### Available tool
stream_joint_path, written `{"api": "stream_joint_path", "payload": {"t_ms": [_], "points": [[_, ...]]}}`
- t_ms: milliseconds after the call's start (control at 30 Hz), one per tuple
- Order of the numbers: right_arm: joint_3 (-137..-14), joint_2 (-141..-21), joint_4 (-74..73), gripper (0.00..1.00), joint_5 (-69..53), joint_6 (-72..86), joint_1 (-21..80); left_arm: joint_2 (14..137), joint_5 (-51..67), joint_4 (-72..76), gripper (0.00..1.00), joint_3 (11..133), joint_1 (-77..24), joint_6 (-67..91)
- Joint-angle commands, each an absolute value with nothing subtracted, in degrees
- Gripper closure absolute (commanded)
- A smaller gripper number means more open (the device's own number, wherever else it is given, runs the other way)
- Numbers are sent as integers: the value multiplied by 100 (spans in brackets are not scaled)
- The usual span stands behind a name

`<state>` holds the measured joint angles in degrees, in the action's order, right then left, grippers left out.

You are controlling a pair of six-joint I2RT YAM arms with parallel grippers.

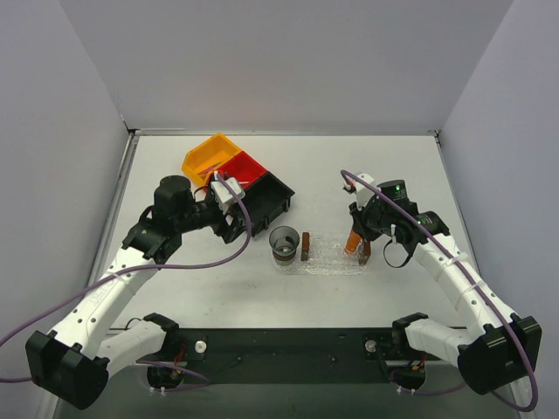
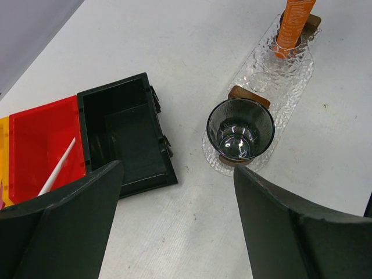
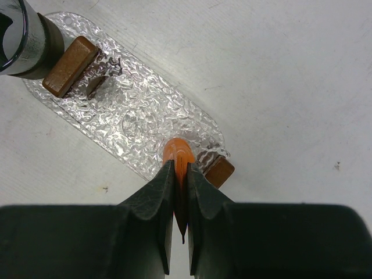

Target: Prepare toiletry sets of a toothbrush and toothpaste on the tray

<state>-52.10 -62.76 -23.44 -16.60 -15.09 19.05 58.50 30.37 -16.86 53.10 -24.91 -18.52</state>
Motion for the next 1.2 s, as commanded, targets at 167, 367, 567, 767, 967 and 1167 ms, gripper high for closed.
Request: {"api": "stream_joint_path", "payload": {"t_ms": [167, 367, 567, 767, 967, 1167], "points": [[-5089, -6328, -2048, 100, -1749, -1529, 1846, 5774, 3191, -1494, 13, 5265, -2426, -1942], [-5001, -6346, -2013, 100, -1705, -1556, 1846, 5792, 3226, -1485, 13, 5256, -2417, -1942], [-4966, -6363, -1969, 100, -1731, -1547, 1846, 5783, 3252, -1468, 13, 5238, -2399, -1925], [-4896, -6363, -1899, 100, -1714, -1564, 1846, 5766, 3252, -1459, 13, 5221, -2391, -1934], [-4843, -6381, -1863, 100, -1696, -1582, 1846, 5766, 3243, -1450, 13, 5203, -2364, -1934], [-4834, -6390, -1872, 100, -1679, -1582, 1846, 5783, 3252, -1424, 13, 5212, -2347, -1925]]}}
